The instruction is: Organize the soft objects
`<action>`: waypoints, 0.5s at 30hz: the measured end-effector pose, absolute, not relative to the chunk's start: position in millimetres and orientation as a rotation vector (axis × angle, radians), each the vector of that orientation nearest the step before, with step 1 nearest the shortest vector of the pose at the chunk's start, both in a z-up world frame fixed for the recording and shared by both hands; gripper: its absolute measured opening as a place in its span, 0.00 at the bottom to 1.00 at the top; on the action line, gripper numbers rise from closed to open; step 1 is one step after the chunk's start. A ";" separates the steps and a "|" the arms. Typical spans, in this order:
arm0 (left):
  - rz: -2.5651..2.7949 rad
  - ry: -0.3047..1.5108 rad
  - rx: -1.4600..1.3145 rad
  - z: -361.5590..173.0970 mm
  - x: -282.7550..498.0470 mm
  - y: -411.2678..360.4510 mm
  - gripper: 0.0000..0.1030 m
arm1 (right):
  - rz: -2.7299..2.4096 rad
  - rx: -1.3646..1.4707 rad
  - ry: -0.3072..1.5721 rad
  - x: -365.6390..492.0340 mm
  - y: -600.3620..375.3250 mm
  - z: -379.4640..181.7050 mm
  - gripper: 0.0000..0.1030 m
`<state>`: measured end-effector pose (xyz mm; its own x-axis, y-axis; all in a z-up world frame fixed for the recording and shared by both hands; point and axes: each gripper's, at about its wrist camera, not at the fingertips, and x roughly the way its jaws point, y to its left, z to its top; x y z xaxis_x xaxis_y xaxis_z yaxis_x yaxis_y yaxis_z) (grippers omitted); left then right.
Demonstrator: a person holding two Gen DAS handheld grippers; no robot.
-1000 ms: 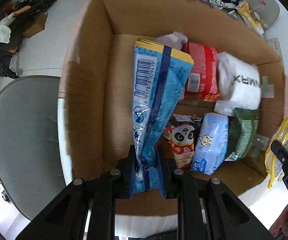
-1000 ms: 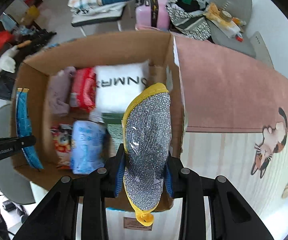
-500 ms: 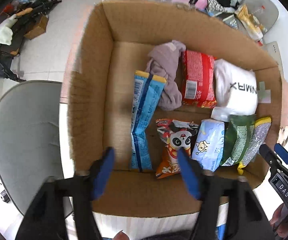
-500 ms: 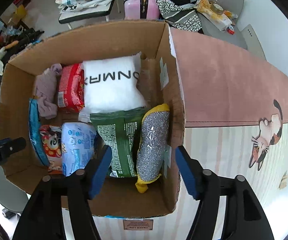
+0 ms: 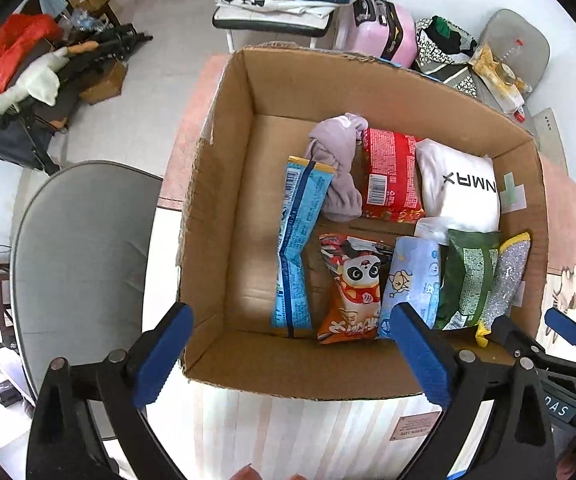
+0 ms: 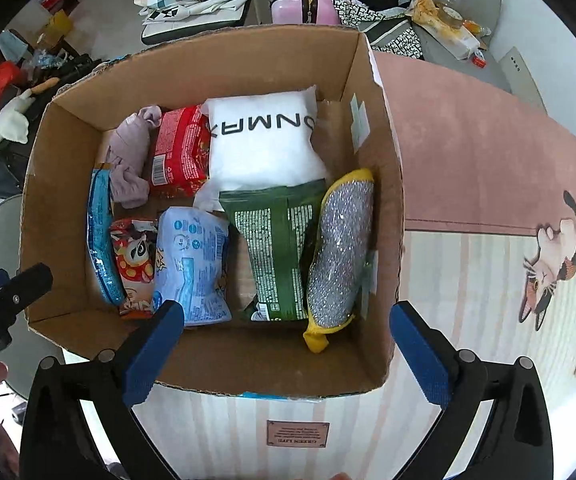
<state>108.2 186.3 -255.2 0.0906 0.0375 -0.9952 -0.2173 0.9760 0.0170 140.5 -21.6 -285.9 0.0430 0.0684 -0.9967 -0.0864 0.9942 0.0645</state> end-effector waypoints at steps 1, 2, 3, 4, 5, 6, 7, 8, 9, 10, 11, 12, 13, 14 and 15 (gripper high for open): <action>0.188 1.466 -0.138 -254.5 106.8 183.2 0.98 | 0.118 -0.010 1.524 138.9 -22.8 -286.6 1.00; 0.191 1.466 -0.136 -254.3 105.6 180.8 0.98 | 0.117 -0.008 1.523 138.3 -23.8 -286.6 1.00; 0.193 1.462 -0.134 -253.4 104.8 178.9 0.98 | 0.114 -0.009 1.521 136.9 -25.3 -286.6 1.00; 0.189 1.460 -0.129 -253.0 104.2 176.5 0.98 | 0.112 -0.010 1.519 135.9 -26.8 -286.4 1.00; 0.189 1.459 -0.125 -252.2 103.3 174.3 0.98 | 0.111 -0.007 1.518 134.2 -29.4 -285.4 1.00; 0.186 1.453 -0.127 -250.6 102.1 172.4 0.98 | 0.111 -0.003 1.517 133.2 -31.3 -284.0 1.00; 0.185 1.448 -0.129 -249.1 100.9 170.6 0.98 | 0.112 0.002 1.515 132.1 -33.0 -282.2 1.00; 0.191 1.442 -0.129 -246.4 99.2 168.9 0.98 | 0.112 0.005 1.509 130.3 -35.3 -279.0 1.00; 0.192 1.435 -0.131 -243.2 97.7 167.5 0.98 | 0.114 0.009 1.501 128.1 -37.7 -273.8 1.00; 0.188 1.426 -0.138 -237.6 95.4 165.6 0.98 | 0.120 0.013 1.490 125.3 -40.2 -266.8 1.00; 0.189 1.411 -0.142 -230.3 92.6 163.2 0.98 | 0.126 0.017 1.476 122.3 -42.5 -258.9 1.00; 0.191 1.397 -0.138 -222.9 89.4 160.1 0.98 | 0.132 0.016 1.462 119.6 -44.4 -250.6 1.00; 0.188 1.383 -0.133 -213.9 85.4 156.3 0.98 | 0.136 0.013 1.446 116.3 -46.3 -241.8 1.00; 0.183 1.359 -0.130 -202.5 79.6 152.1 0.98 | 0.139 0.015 1.420 110.0 -49.9 -227.2 1.00; 0.184 1.338 -0.121 -191.2 73.2 148.0 0.98 | 0.143 0.024 1.398 103.8 -53.7 -214.9 1.00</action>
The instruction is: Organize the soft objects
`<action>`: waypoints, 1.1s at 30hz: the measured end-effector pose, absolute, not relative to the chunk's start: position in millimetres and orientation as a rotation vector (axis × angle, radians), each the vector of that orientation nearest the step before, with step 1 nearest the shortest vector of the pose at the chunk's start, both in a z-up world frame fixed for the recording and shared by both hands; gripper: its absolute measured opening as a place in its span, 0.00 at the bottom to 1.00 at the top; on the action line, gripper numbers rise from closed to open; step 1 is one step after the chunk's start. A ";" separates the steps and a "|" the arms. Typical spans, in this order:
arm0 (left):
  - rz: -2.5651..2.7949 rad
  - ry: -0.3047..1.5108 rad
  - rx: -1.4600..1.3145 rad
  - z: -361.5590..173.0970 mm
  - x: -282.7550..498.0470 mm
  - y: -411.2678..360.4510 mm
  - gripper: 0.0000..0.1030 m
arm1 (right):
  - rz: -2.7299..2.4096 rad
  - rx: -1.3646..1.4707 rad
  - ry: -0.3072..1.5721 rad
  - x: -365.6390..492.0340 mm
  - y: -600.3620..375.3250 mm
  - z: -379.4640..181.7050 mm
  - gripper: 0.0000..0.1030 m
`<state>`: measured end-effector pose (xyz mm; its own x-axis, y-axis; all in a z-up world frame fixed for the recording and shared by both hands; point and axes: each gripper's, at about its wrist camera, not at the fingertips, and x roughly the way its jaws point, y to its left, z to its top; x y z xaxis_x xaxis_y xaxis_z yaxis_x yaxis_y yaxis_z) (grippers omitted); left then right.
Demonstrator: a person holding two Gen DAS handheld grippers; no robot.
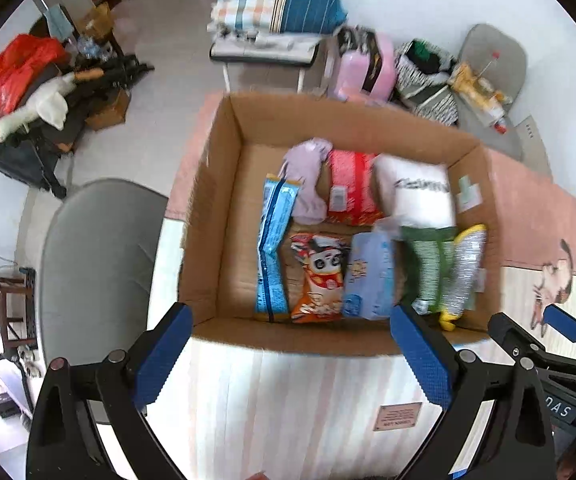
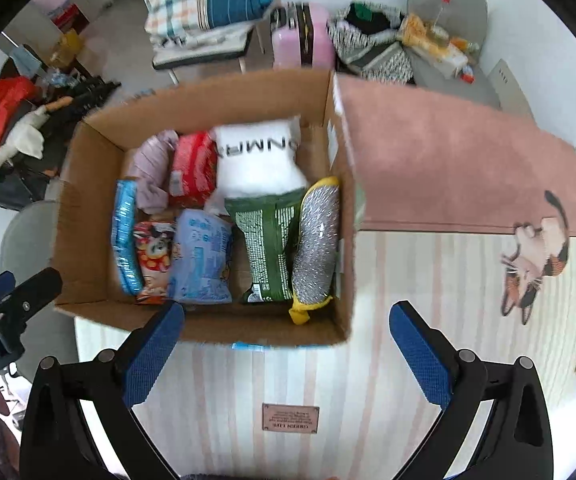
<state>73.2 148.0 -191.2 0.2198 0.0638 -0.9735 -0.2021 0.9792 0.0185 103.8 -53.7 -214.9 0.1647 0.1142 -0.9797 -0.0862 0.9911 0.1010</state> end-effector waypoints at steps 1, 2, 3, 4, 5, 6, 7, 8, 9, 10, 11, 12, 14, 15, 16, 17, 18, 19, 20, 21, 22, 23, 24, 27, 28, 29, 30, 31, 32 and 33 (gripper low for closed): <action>0.184 1.322 -0.112 -182.5 68.0 144.9 0.98 | 0.145 0.029 1.384 99.8 -55.8 -206.4 1.00; 0.179 1.302 -0.106 -170.8 60.7 140.7 0.98 | 0.146 0.032 1.364 92.7 -59.4 -193.9 1.00; 0.175 1.288 -0.105 -161.2 54.3 137.9 0.98 | 0.152 0.036 1.340 83.5 -63.6 -179.3 1.00; 0.173 1.273 -0.104 -150.8 47.2 135.0 0.98 | 0.156 0.038 1.323 76.9 -66.5 -168.4 1.00; 0.170 1.256 -0.099 -139.2 40.3 131.9 0.98 | 0.159 0.034 1.298 66.1 -70.9 -152.1 1.00; 0.169 1.241 -0.090 -128.9 33.8 128.5 0.98 | 0.164 0.032 1.280 58.9 -73.7 -141.5 1.00; 0.169 1.224 -0.081 -117.8 27.1 125.4 0.98 | 0.165 0.028 1.264 52.1 -76.5 -130.7 1.00; 0.172 1.206 -0.073 -106.1 20.2 122.8 0.98 | 0.166 0.024 1.246 44.1 -79.7 -118.4 1.00; 0.175 1.193 -0.069 -95.6 13.8 120.1 0.98 | 0.171 0.023 1.229 35.0 -83.2 -104.8 1.00; 0.176 1.175 -0.068 -82.8 5.4 116.7 0.98 | 0.174 0.022 1.216 28.2 -85.4 -95.0 1.00; 0.178 1.163 -0.071 -74.2 -0.4 115.2 0.98 | 0.173 0.022 1.193 18.4 -89.7 -80.9 1.00; 0.176 1.149 -0.078 -65.0 -6.6 113.6 0.98 | 0.170 0.023 1.179 12.2 -91.9 -71.7 1.00; 0.173 1.114 -0.088 -46.1 -19.8 109.9 0.98 | 0.174 0.009 1.145 -1.4 -95.6 -50.6 1.00; 0.174 1.100 -0.086 -38.4 -25.4 108.0 0.98 | 0.177 0.010 1.131 -7.7 -97.4 -41.7 1.00; 0.176 1.084 -0.079 -28.9 -31.1 105.7 0.98 | 0.182 0.011 1.124 -11.7 -98.6 -35.5 1.00; 0.177 1.075 -0.077 -23.0 -34.8 104.4 0.98 | 0.189 0.010 1.116 -17.9 -100.3 -27.5 1.00; 0.178 1.067 -0.078 -17.3 -39.3 103.2 0.98 | 0.194 0.010 1.106 -23.4 -102.0 -18.9 1.00; 0.177 1.059 -0.082 -11.1 -44.1 102.3 0.98 | 0.199 0.013 1.095 -28.6 -103.8 -10.6 1.00; 0.176 1.050 -0.084 -6.2 -47.7 102.0 0.98 | 0.202 0.010 1.087 -32.8 -102.8 -5.3 1.00; 0.180 1.041 -0.080 -1.1 -51.3 101.1 0.98 | 0.204 0.003 1.075 -37.5 -103.4 2.5 1.00; 0.186 1.034 -0.075 2.3 -54.4 100.3 0.98 | 0.206 0.000 1.060 -42.6 -103.7 10.9 1.00; 0.188 1.024 -0.074 6.7 -58.4 99.4 0.98 | 0.203 -0.003 1.051 -45.8 -104.3 16.0 1.00; 0.190 1.012 -0.070 10.4 -60.7 98.6 0.98 | 0.200 -0.009 1.042 -49.3 -104.7 21.4 1.00; 0.209 0.989 -0.055 16.9 -66.5 96.8 0.98 | 0.200 -0.010 1.025 -55.8 -105.8 33.4 1.00; 0.210 0.985 -0.057 18.7 -67.4 97.3 0.98 | 0.196 -0.016 1.020 -57.3 -105.4 36.1 1.00; 0.210 0.983 -0.061 19.7 -68.1 98.0 0.98 | 0.193 -0.018 1.012 -58.9 -105.7 40.1 1.00; 0.211 0.979 -0.063 20.9 -68.9 98.7 0.98 | 0.190 -0.016 1.008 -59.2 -106.1 42.0 1.00; 0.214 0.976 -0.062 21.3 -69.7 99.4 0.98 | 0.184 -0.020 1.001 -59.5 -105.9 44.4 1.00; 0.218 0.973 -0.059 22.2 -70.6 99.7 0.98 | 0.181 -0.022 0.996 -60.0 -105.5 45.4 1.00; 0.219 0.970 -0.057 23.1 -71.8 100.0 0.98 | 0.174 -0.023 0.989 -60.7 -106.2 47.7 1.00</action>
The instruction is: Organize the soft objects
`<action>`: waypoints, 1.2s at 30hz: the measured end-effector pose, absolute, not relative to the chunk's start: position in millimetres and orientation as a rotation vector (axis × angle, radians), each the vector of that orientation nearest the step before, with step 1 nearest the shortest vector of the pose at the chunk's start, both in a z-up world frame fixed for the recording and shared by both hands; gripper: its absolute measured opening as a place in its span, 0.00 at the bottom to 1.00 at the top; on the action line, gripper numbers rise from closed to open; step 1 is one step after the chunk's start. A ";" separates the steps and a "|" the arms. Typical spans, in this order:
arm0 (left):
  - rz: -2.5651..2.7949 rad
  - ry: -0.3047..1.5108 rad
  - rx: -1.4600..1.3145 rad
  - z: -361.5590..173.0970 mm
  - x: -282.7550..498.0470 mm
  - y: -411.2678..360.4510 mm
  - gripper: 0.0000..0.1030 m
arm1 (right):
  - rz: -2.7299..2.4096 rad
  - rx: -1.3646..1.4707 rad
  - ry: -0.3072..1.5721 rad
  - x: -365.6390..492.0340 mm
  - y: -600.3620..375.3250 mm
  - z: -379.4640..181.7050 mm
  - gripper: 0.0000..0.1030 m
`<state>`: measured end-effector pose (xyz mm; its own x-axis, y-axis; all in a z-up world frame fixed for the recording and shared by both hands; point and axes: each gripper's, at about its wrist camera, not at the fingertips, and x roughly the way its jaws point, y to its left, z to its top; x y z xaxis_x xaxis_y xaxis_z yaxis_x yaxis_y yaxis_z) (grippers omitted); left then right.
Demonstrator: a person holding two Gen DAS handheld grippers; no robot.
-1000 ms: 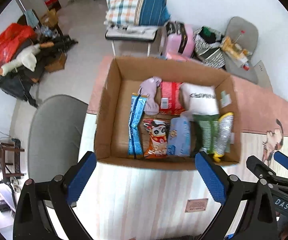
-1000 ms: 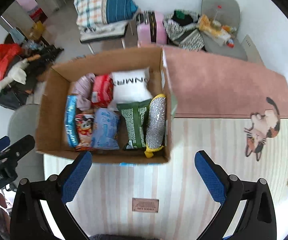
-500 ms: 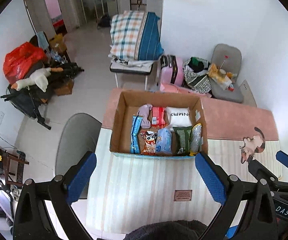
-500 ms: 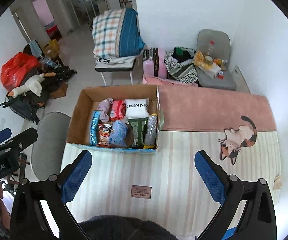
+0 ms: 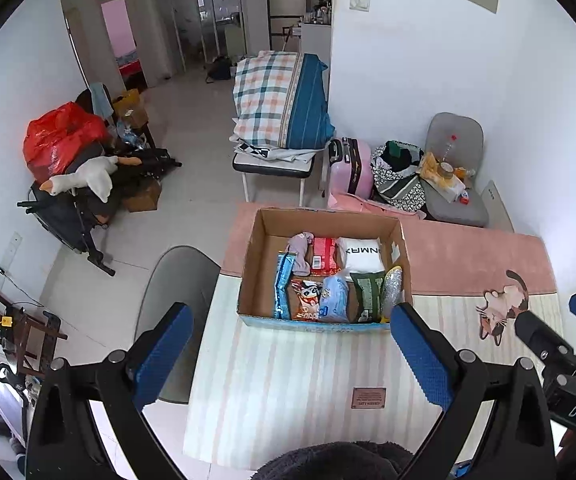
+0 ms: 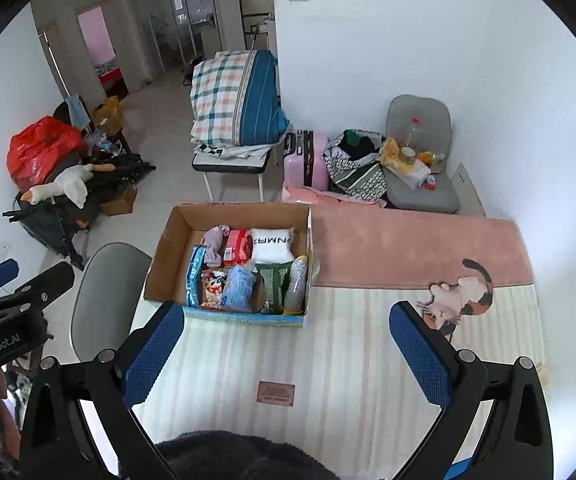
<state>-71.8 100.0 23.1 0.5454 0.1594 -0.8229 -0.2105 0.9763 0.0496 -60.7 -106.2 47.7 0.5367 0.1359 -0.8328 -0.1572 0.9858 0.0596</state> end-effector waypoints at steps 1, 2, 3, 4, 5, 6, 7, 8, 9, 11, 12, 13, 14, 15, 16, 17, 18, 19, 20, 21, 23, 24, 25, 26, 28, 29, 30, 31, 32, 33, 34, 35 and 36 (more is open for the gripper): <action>0.221 0.968 -0.057 23.3 -72.4 100.2 0.98 | 0.174 -0.023 0.987 -60.0 -105.5 47.9 1.00; 0.221 0.966 -0.058 23.3 -71.2 100.8 0.98 | 0.171 -0.024 0.981 -60.4 -106.0 50.0 1.00; 0.220 0.964 -0.057 24.0 -71.4 101.1 0.98 | 0.168 -0.026 0.977 -60.4 -105.9 50.9 1.00; 0.220 0.962 -0.057 24.1 -71.5 101.3 0.98 | 0.167 -0.026 0.974 -60.8 -105.7 51.6 1.00; 0.221 0.960 -0.058 24.6 -72.4 101.2 0.98 | 0.166 -0.027 0.972 -61.3 -105.7 52.6 1.00; 0.221 0.959 -0.057 24.7 -72.8 101.3 0.98 | 0.165 -0.030 0.969 -61.3 -105.1 53.0 1.00; 0.222 0.958 -0.057 24.6 -72.9 101.7 0.98 | 0.162 -0.033 0.966 -60.9 -103.9 53.1 1.00; 0.222 0.958 -0.057 24.5 -72.9 101.7 0.98 | 0.160 -0.035 0.965 -60.2 -102.7 53.1 1.00; 0.221 0.959 -0.057 24.5 -73.0 101.9 0.98 | 0.158 -0.040 0.963 -60.6 -102.3 53.6 1.00; 0.221 0.960 -0.060 24.3 -73.2 101.6 0.98 | 0.157 -0.041 0.963 -58.9 -100.5 52.9 1.00; 0.221 0.960 -0.062 24.7 -73.9 102.3 0.98 | 0.155 -0.043 0.962 -59.0 -100.7 53.0 1.00; 0.220 0.961 -0.062 24.8 -73.6 102.7 0.98 | 0.154 -0.041 0.962 -58.8 -100.7 52.8 1.00; 0.219 0.962 -0.062 24.8 -73.6 102.9 0.98 | 0.152 -0.041 0.961 -58.6 -101.1 53.4 1.00; 0.219 0.962 -0.062 23.9 -73.0 103.7 0.98 | 0.152 -0.041 0.961 -58.2 -101.1 53.9 1.00; 0.219 0.961 -0.060 23.9 -72.6 104.0 0.98 | 0.151 -0.041 0.959 -58.4 -101.6 54.2 1.00; 0.217 0.964 -0.060 23.9 -72.7 104.0 0.98 | 0.151 -0.044 0.956 -58.4 -101.4 54.4 1.00; 0.219 0.965 -0.058 23.8 -73.1 103.7 0.98 | 0.146 -0.049 0.956 -57.8 -101.2 54.3 1.00; 0.221 0.966 -0.055 24.7 -73.8 103.6 0.98 | 0.143 -0.054 0.954 -57.2 -100.9 55.0 1.00; 0.222 0.965 -0.055 24.2 -74.5 104.8 0.98 | 0.144 -0.057 0.952 -57.1 -101.0 55.8 1.00; 0.223 0.962 -0.055 25.4 -75.5 104.9 0.98 | 0.144 -0.058 0.949 -57.1 -101.3 57.1 1.00; 0.222 0.961 -0.056 24.2 -74.2 105.5 0.98 | 0.144 -0.064 0.942 -58.2 -100.6 60.1 1.00; 0.224 0.957 -0.055 24.6 -74.8 105.6 0.98 | 0.143 -0.067 0.938 -58.2 -100.6 60.8 1.00; 0.227 0.951 -0.054 25.5 -75.6 105.7 0.98 | 0.145 -0.066 0.936 -59.0 -99.6 61.5 1.00; 0.227 0.948 -0.055 26.1 -76.0 105.8 0.98 | 0.147 -0.064 0.936 -58.9 -100.0 61.7 1.00; 0.229 0.945 -0.056 27.2 -76.7 106.2 0.98 | 0.147 -0.066 0.933 -58.9 -100.5 62.2 1.00; 0.228 0.944 -0.057 27.7 -77.0 106.2 0.98 | 0.146 -0.066 0.931 -58.1 -101.7 62.1 1.00; 0.229 0.944 -0.057 27.7 -76.9 106.0 0.98 | 0.147 -0.066 0.931 -59.5 -101.4 63.0 1.00; 0.228 0.944 -0.056 27.8 -76.9 106.0 0.98 | 0.146 -0.066 0.929 -59.3 -101.9 63.2 1.00; 0.229 0.943 -0.056 28.3 -77.4 106.0 0.98 | 0.145 -0.066 0.926 -60.0 -101.7 64.0 1.00; 0.227 0.944 -0.056 27.7 -76.8 106.2 0.98 | 0.145 -0.066 0.924 -62.0 -101.2 65.0 1.00; 0.227 0.944 -0.057 27.9 -77.0 106.3 0.98 | 0.146 -0.067 0.922 -63.4 -100.5 65.1 1.00; 0.227 0.942 -0.056 28.5 -77.5 106.1 0.98 | 0.144 -0.066 0.922 -63.5 -100.5 65.2 1.00; 0.227 0.941 -0.055 28.3 -77.1 106.3 0.98 | 0.144 -0.066 0.923 -62.9 -101.4 64.7 1.00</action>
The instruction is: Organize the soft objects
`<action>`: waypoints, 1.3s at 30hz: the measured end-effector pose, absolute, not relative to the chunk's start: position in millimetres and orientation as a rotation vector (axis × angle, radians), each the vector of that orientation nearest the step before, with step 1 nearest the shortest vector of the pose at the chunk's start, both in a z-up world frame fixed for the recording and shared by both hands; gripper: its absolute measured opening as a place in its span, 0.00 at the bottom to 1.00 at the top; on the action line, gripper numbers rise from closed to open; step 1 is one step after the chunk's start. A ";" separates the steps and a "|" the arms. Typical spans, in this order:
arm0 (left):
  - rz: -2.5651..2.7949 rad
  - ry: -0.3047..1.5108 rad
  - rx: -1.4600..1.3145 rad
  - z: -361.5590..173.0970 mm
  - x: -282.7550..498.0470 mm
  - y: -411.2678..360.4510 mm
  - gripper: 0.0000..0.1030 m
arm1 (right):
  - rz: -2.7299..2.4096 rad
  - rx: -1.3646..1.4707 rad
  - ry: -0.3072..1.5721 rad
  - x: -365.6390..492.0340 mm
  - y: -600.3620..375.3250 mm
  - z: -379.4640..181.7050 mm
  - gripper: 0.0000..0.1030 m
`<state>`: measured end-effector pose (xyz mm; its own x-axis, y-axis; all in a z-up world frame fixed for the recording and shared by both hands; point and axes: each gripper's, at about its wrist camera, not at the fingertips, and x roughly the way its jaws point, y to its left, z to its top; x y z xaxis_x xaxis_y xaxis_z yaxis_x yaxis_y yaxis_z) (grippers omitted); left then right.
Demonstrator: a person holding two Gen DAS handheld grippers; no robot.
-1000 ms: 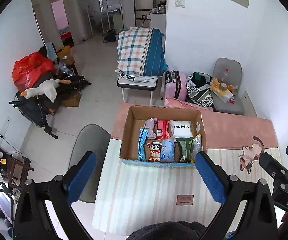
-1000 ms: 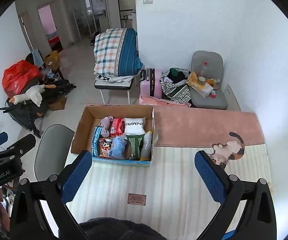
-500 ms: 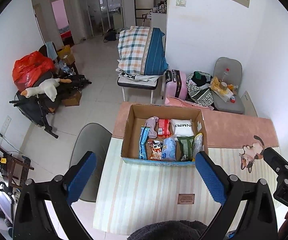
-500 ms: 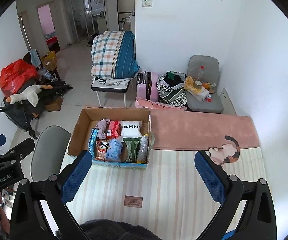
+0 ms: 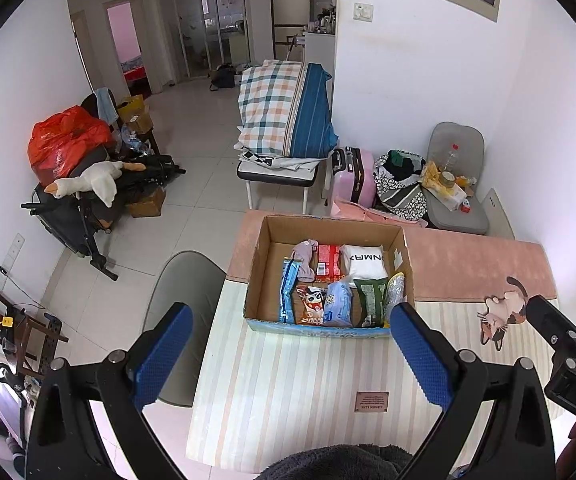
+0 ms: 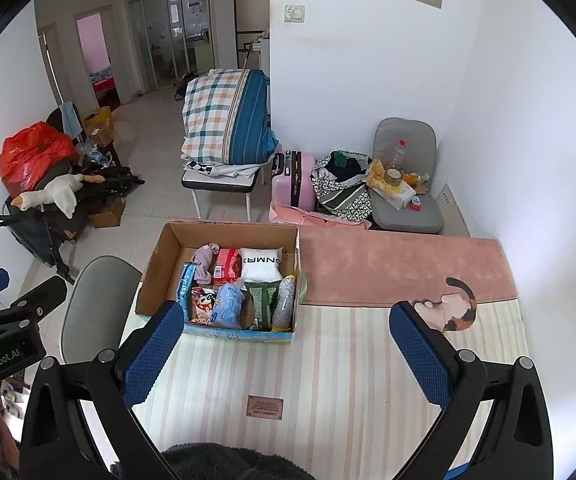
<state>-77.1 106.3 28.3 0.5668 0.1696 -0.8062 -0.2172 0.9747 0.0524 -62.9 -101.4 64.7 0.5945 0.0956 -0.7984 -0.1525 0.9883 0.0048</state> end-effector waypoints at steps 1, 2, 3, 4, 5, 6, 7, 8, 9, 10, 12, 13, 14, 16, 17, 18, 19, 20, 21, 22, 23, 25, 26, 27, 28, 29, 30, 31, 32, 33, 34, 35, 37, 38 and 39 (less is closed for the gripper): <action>0.227 0.943 -0.054 27.8 -76.9 106.6 0.98 | 0.147 -0.068 0.924 -63.8 -100.6 65.2 1.00; 0.227 0.944 -0.056 27.6 -77.4 106.5 0.98 | 0.147 -0.070 0.926 -65.1 -100.5 65.8 1.00; 0.227 0.944 -0.056 27.8 -77.7 106.3 0.98 | 0.146 -0.069 0.926 -64.7 -101.5 65.9 1.00; 0.228 0.943 -0.056 27.8 -77.6 106.3 0.98 | 0.149 -0.068 0.927 -64.7 -101.2 66.1 1.00; 0.228 0.944 -0.055 27.7 -77.5 106.3 0.98 | 0.147 -0.069 0.926 -65.1 -101.2 66.0 1.00; 0.229 0.945 -0.056 27.6 -77.9 106.1 0.98 | 0.144 -0.070 0.923 -64.9 -101.7 66.2 1.00; 0.229 0.944 -0.058 27.6 -78.1 106.0 0.98 | 0.144 -0.070 0.922 -65.8 -101.5 66.4 1.00; 0.229 0.945 -0.060 27.4 -77.9 105.8 0.98 | 0.144 -0.068 0.920 -66.0 -102.1 67.0 1.00; 0.228 0.946 -0.059 28.4 -77.4 105.4 0.98 | 0.142 -0.068 0.917 -65.8 -102.8 67.4 1.00; 0.228 0.946 -0.059 29.6 -77.7 105.0 0.98 | 0.140 -0.070 0.915 -66.8 -102.4 67.7 1.00; 0.228 0.947 -0.060 30.2 -77.7 105.1 0.98 | 0.137 -0.076 0.907 -68.7 -102.3 69.0 1.00; 0.227 0.946 -0.059 29.7 -78.0 105.1 0.98 | 0.139 -0.075 0.905 -68.9 -102.6 69.1 1.00; 0.227 0.944 -0.059 29.7 -78.0 105.2 0.98 | 0.140 -0.076 0.905 -69.9 -101.3 70.2 1.00; 0.229 0.942 -0.057 30.9 -78.7 105.1 0.98 | 0.141 -0.076 0.905 -70.0 -101.6 69.7 1.00; 0.232 0.939 -0.057 32.2 -79.5 105.1 0.98 | 0.140 -0.075 0.905 -70.9 -100.8 69.7 1.00; 0.234 0.936 -0.058 33.3 -80.5 105.5 0.98 | 0.141 -0.074 0.904 -71.0 -101.0 69.6 1.00; 0.236 0.933 -0.061 34.2 -81.9 105.6 0.98 | 0.140 -0.076 0.902 -71.0 -100.8 69.8 1.00; 0.237 0.932 -0.062 35.3 -82.6 105.9 0.98 | 0.138 -0.078 0.901 -70.8 -100.5 69.2 1.00; 0.240 0.931 -0.062 35.8 -83.8 105.9 0.98 | 0.139 -0.078 0.902 -70.5 -100.9 68.9 1.00; 0.240 0.933 -0.064 36.0 -84.0 106.1 0.98 | 0.140 -0.077 0.903 -71.1 -100.4 69.7 1.00; 0.237 0.936 -0.068 35.9 -84.0 106.3 0.98 | 0.141 -0.078 0.903 -71.4 -100.5 70.5 1.00; 0.236 0.938 -0.067 34.0 -83.0 106.2 0.98 | 0.143 -0.079 0.902 -71.5 -99.7 70.8 1.00; 0.235 0.939 -0.065 34.2 -82.9 105.8 0.98 | 0.140 -0.080 0.901 -71.5 -99.6 70.7 1.00; 0.233 0.939 -0.065 34.4 -82.4 105.7 0.98 | 0.140 -0.079 0.899 -71.3 -99.5 70.7 1.00; 0.234 0.939 -0.066 33.8 -82.2 105.9 0.98 | 0.141 -0.077 0.901 -71.5 -99.2 70.7 1.00; 0.234 0.940 -0.067 33.5 -82.4 105.7 0.98 | 0.142 -0.078 0.900 -71.4 -98.6 71.3 1.00; 0.234 0.940 -0.067 33.5 -82.1 105.5 0.98 | 0.141 -0.078 0.898 -70.8 -98.5 70.9 1.00; 0.235 0.939 -0.065 33.4 -82.3 105.4 0.98 | 0.141 -0.075 0.899 -70.8 -98.8 70.8 1.00; 0.235 0.940 -0.064 33.3 -82.6 105.3 0.98 | 0.142 -0.078 0.901 -71.9 -98.5 71.3 1.00; 0.232 0.944 -0.067 33.0 -83.0 105.0 0.98 | 0.139 -0.079 0.900 -71.4 -98.2 71.0 1.00; 0.226 0.947 -0.068 32.6 -82.3 104.6 1.00 | 0.140 -0.078 0.899 -71.6 -98.4 71.1 1.00; 0.221 0.949 -0.072 32.4 -82.1 104.2 1.00 | 0.139 -0.078 0.898 -71.5 -99.2 72.4 1.00; 0.221 0.947 -0.070 32.4 -81.7 104.5 1.00 | 0.138 -0.078 0.898 -69.9 -98.7 74.2 1.00; 0.219 0.948 -0.070 32.3 -81.0 104.5 1.00 | 0.137 -0.078 0.899 -70.1 -98.9 74.2 1.00; 0.222 0.947 -0.070 32.0 -81.1 104.5 1.00 | 0.137 -0.078 0.899 -69.7 -98.9 74.6 1.00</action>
<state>-81.1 104.5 32.0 0.5631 0.1576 -0.8112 -0.2190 0.9750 0.0375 -69.7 -98.9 74.6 0.6146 0.0857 -0.7842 -0.1512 0.9884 -0.0105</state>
